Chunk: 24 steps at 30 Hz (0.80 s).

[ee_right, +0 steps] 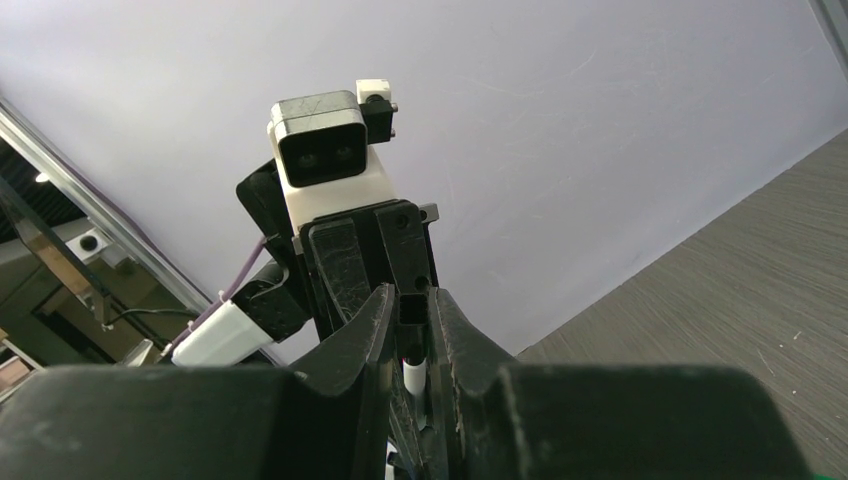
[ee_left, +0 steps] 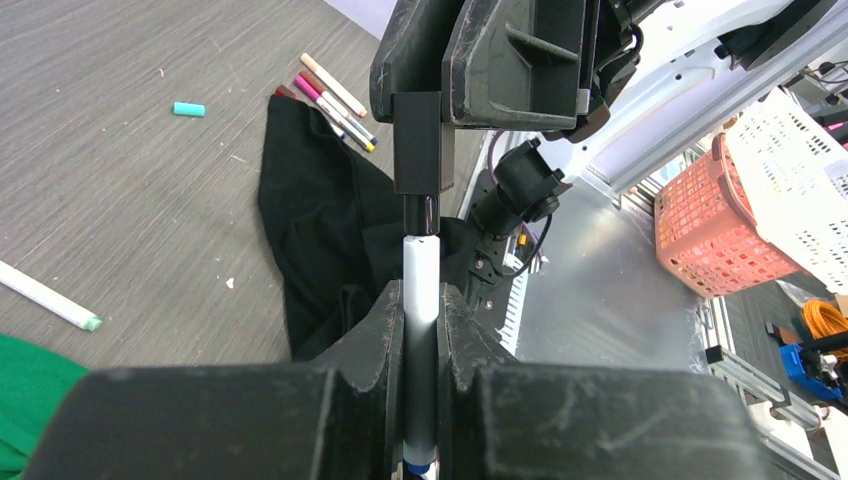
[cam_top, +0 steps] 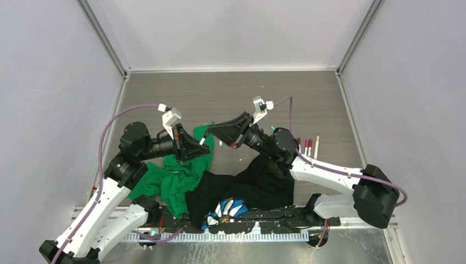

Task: Insert the pens into the pen caps
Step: Insert the pen cap onto the pen.

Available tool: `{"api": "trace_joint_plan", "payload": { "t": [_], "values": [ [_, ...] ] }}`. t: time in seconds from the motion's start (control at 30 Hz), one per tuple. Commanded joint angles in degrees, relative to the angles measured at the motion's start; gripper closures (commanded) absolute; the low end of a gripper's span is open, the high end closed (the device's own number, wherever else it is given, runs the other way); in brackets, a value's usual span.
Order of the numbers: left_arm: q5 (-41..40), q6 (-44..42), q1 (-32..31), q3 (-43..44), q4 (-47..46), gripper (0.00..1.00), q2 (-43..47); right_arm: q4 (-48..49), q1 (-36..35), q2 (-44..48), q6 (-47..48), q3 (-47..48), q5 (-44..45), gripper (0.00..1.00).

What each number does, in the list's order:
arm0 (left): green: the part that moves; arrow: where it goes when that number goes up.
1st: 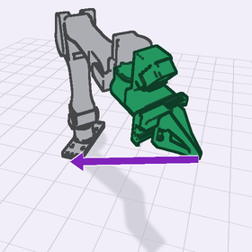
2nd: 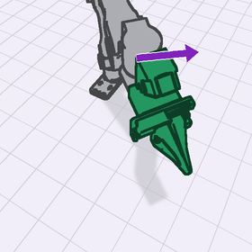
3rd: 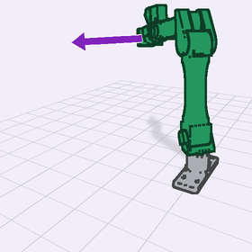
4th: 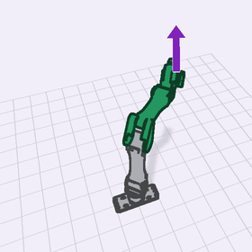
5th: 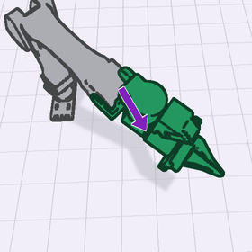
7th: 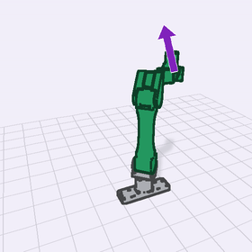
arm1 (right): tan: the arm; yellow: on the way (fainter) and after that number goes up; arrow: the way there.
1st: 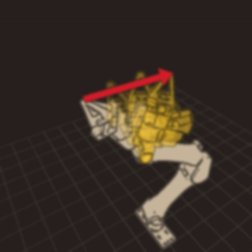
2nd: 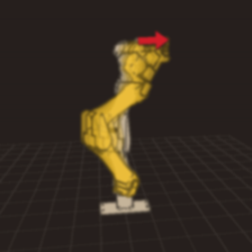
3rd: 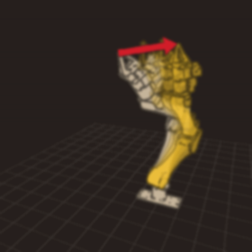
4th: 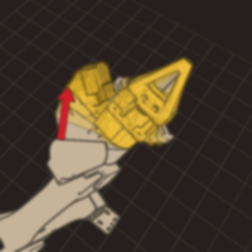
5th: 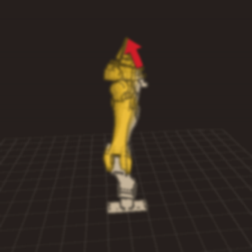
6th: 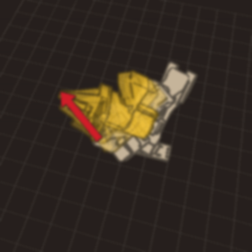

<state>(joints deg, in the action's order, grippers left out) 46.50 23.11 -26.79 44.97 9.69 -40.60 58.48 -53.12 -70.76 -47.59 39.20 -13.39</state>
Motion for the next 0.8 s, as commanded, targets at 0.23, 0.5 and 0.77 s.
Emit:
{"api": "trace_joint_plan", "payload": {
  "t": [0.23,0.5,0.77],
  "values": [
    [0.1,1.3,0.1,-0.5,-9.7,1.0,2.4,-15.5,-2.3,0.7,1.5,-2.2,-14.2,0.99],
    [-1.1,1.6,0.2,-0.9,-10.1,1.0,2.8,-19.8,-6.2,1.0,2.8,-5.3,-12.1,0.99],
    [-1.0,2.1,0.2,-1.2,-11.7,1.0,3.5,-21.2,-9.1,-0.1,3.6,-7.7,-16.3,0.99]
  ]
}}
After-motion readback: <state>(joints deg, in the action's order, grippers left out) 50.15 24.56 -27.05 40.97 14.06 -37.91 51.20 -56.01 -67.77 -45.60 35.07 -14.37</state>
